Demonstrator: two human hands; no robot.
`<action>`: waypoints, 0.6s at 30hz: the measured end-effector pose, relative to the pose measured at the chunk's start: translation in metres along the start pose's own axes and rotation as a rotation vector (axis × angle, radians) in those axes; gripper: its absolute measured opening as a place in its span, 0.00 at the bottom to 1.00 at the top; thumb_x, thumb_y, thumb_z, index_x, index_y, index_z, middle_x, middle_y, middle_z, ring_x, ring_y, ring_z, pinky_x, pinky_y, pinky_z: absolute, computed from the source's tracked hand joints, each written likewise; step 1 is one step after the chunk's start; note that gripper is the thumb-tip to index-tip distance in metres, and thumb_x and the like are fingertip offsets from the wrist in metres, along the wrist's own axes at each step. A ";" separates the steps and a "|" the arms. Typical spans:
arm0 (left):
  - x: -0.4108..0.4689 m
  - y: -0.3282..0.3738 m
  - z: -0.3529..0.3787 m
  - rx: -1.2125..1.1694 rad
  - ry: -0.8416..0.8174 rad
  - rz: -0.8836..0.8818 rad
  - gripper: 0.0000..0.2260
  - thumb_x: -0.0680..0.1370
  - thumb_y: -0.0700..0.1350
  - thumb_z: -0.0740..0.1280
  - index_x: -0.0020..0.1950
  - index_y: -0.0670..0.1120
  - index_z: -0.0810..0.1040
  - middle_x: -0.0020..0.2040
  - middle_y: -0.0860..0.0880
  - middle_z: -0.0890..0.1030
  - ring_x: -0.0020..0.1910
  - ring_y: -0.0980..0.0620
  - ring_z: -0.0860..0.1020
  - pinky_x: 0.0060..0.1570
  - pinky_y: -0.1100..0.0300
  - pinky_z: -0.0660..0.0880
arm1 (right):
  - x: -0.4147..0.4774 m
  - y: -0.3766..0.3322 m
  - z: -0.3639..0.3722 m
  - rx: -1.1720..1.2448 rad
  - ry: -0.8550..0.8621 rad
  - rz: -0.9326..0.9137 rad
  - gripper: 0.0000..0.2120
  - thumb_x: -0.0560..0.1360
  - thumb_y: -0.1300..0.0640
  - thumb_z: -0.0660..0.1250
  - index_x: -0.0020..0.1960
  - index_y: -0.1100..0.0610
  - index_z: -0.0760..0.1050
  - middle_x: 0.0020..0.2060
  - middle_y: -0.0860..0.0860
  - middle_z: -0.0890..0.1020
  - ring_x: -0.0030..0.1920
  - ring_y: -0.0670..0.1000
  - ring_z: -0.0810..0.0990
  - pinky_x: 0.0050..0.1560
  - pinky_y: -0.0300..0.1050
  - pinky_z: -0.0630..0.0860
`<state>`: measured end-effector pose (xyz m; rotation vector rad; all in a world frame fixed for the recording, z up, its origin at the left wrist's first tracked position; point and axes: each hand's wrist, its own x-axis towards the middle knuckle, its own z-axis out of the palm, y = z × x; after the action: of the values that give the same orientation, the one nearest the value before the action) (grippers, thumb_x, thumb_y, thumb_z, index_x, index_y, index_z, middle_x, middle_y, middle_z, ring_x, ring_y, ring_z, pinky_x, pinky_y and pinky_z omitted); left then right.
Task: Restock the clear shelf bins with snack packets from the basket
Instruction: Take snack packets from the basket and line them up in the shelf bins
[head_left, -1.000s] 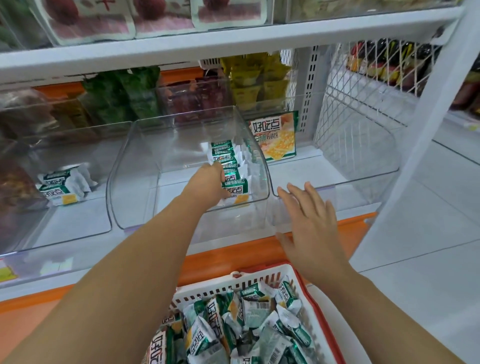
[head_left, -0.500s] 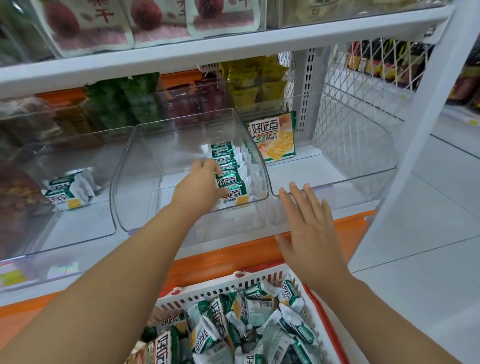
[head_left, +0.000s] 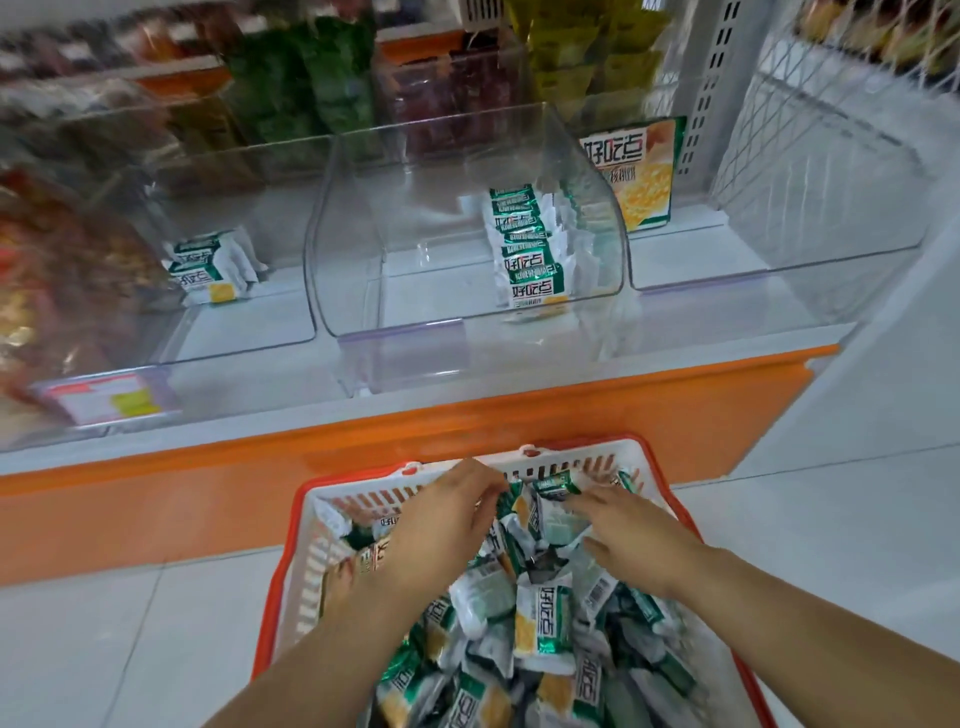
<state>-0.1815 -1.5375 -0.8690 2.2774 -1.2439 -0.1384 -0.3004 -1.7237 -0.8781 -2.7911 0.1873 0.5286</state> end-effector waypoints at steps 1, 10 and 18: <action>-0.005 -0.006 0.004 0.030 -0.074 -0.053 0.10 0.79 0.42 0.62 0.59 0.49 0.77 0.58 0.52 0.77 0.51 0.50 0.80 0.47 0.54 0.79 | 0.001 0.001 0.004 -0.002 -0.064 -0.004 0.27 0.79 0.62 0.58 0.75 0.51 0.57 0.74 0.51 0.61 0.73 0.53 0.60 0.71 0.46 0.59; -0.030 -0.023 0.034 0.100 -0.539 -0.232 0.20 0.79 0.52 0.62 0.70 0.55 0.68 0.76 0.54 0.56 0.75 0.53 0.54 0.73 0.55 0.56 | 0.010 -0.001 0.026 -0.332 -0.196 -0.140 0.33 0.73 0.69 0.63 0.74 0.56 0.57 0.71 0.56 0.63 0.71 0.55 0.60 0.73 0.53 0.52; -0.019 -0.012 0.019 -0.059 -0.507 -0.297 0.26 0.79 0.50 0.64 0.75 0.53 0.60 0.75 0.51 0.61 0.72 0.51 0.63 0.68 0.60 0.62 | 0.000 0.014 -0.012 0.139 0.009 -0.004 0.16 0.70 0.49 0.70 0.56 0.47 0.70 0.56 0.47 0.75 0.55 0.49 0.74 0.54 0.44 0.73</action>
<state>-0.1898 -1.5246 -0.8938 2.4433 -1.0960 -0.8947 -0.2991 -1.7403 -0.8710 -2.6583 0.2115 0.4828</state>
